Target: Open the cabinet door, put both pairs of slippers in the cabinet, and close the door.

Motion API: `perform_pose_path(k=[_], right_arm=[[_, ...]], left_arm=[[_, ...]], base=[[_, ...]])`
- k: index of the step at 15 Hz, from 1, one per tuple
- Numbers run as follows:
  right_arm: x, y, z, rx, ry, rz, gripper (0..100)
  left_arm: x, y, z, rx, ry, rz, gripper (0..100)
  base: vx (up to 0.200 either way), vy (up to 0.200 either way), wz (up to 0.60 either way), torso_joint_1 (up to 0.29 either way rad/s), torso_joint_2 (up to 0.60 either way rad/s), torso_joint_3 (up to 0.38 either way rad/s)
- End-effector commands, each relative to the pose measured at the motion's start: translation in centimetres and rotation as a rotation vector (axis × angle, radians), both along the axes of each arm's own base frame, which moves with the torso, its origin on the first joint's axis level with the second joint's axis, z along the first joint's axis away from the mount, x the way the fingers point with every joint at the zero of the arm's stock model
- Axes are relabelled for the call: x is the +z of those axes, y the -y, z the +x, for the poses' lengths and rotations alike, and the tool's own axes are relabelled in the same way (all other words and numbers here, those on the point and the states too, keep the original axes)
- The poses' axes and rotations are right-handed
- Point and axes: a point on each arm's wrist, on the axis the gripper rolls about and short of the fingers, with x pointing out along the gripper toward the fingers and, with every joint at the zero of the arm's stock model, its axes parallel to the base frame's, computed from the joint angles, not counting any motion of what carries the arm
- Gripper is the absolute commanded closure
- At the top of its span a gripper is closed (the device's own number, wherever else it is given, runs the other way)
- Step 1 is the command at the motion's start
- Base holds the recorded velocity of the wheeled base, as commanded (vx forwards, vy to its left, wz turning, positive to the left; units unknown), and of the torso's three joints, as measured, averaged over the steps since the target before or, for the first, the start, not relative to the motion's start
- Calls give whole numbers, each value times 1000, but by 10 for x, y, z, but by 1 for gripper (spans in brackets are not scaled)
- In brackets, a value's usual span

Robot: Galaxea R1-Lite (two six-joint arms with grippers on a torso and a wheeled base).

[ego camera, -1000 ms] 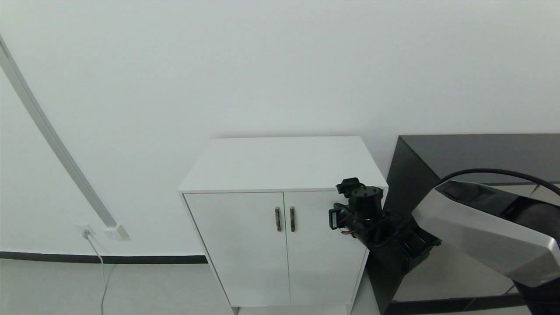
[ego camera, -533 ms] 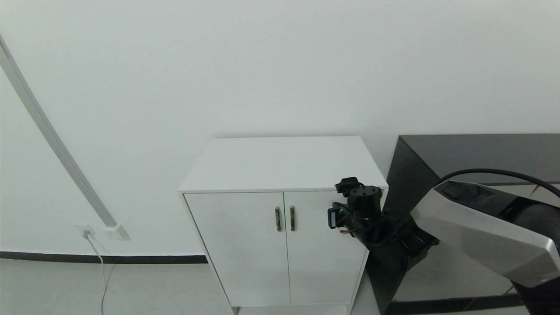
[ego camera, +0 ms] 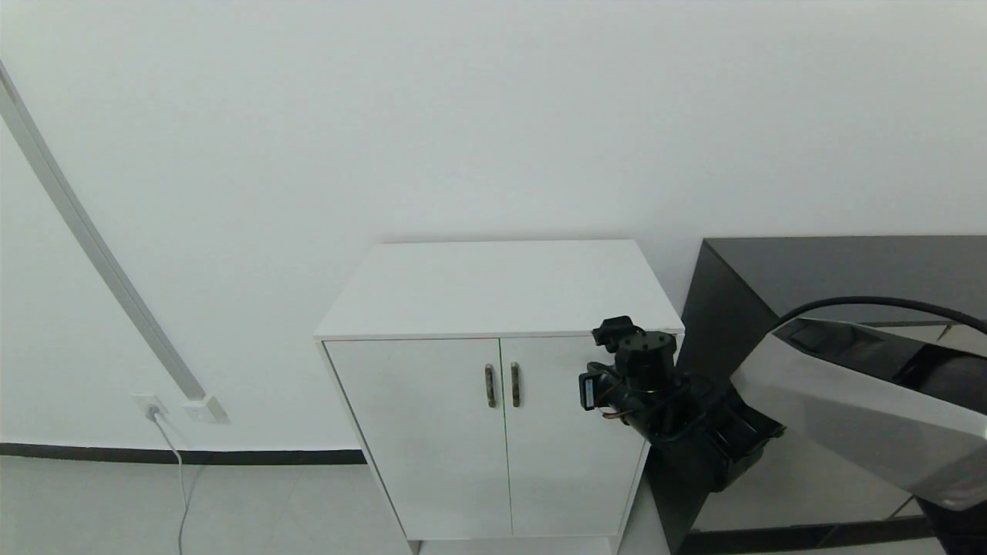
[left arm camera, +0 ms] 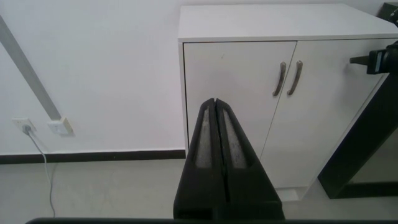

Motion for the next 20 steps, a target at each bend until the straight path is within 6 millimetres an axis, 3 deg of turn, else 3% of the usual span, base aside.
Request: perform_pose_path(k=[1,7,12,16,17,20], right_arm=[[17,4,-13,9,13,10,100],[46,40,-59,-48,25,10,100],[60,117,-97,-220,36,5,100],[61,182,-125,-402,39,8,100],[59,201,-140,-449,39,11,100],[62,227,-174,-472,57,18,100]], left_arm=[[0,0,0,-1,1,0,100],[0,0,0,-3,-1,2,100],[0,0,0,-1,-2,0,100],[0,0,0,-3,-2,0,100],[0,0,0,-3,-2,0,100],[0,0,0,-1,-2,0,100]], base=[[0,0,0,0,0,0],[0,0,0,0,0,0],[0,0,0,0,0,0],[0,0,0,0,0,0],[0,0,0,0,0,0],[0,0,0,0,0,0]])
